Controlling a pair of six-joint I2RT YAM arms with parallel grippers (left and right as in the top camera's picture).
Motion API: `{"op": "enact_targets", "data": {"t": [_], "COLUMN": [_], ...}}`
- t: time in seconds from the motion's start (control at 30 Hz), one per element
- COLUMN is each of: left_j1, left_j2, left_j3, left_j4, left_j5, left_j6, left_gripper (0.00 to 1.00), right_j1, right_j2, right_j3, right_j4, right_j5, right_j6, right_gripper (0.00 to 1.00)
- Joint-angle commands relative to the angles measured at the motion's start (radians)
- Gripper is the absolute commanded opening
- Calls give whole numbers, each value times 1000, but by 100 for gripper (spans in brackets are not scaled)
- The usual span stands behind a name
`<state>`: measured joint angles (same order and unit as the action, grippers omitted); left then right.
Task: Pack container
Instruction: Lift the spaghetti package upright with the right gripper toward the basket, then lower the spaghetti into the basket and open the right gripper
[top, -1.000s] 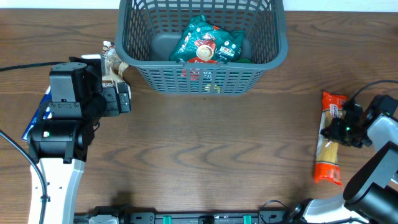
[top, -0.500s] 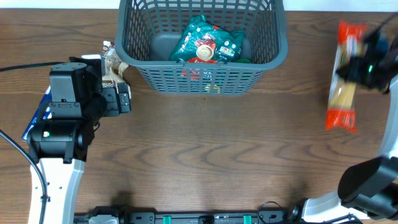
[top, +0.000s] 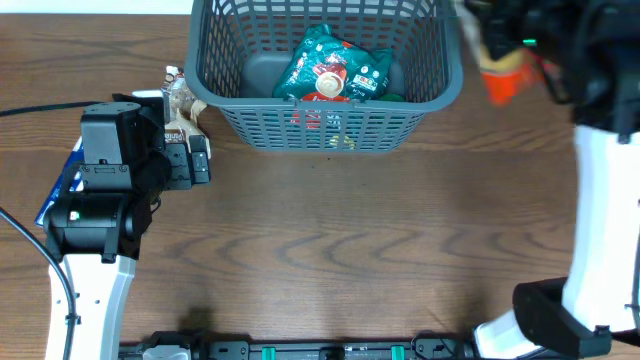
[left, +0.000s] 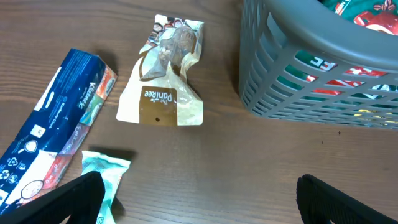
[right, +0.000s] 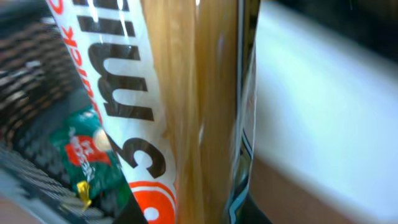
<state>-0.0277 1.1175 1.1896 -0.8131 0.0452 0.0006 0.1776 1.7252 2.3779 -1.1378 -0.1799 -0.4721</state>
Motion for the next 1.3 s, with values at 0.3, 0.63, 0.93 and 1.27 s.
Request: {"op": "enact_targets", "data": {"t": [0.3, 0.63, 0.93, 1.27], "left_j1": [5, 5, 5, 5], "left_j2": [6, 6, 6, 6], "left_j3": [17, 17, 17, 17], "left_j4": [-28, -28, -28, -35], "left_j5": [-11, -11, -11, -11], "left_j6": [6, 6, 6, 6], "left_gripper": [98, 99, 99, 99], "right_j1": [255, 315, 332, 325], "right_j2": [150, 389, 467, 488], "right_j3": [36, 36, 32, -75], "right_j4": [174, 81, -2, -61], "right_j5": [-18, -49, -60, -60], "right_j6": [-512, -509, -509, -508], "right_gripper": [1, 1, 1, 6]}}
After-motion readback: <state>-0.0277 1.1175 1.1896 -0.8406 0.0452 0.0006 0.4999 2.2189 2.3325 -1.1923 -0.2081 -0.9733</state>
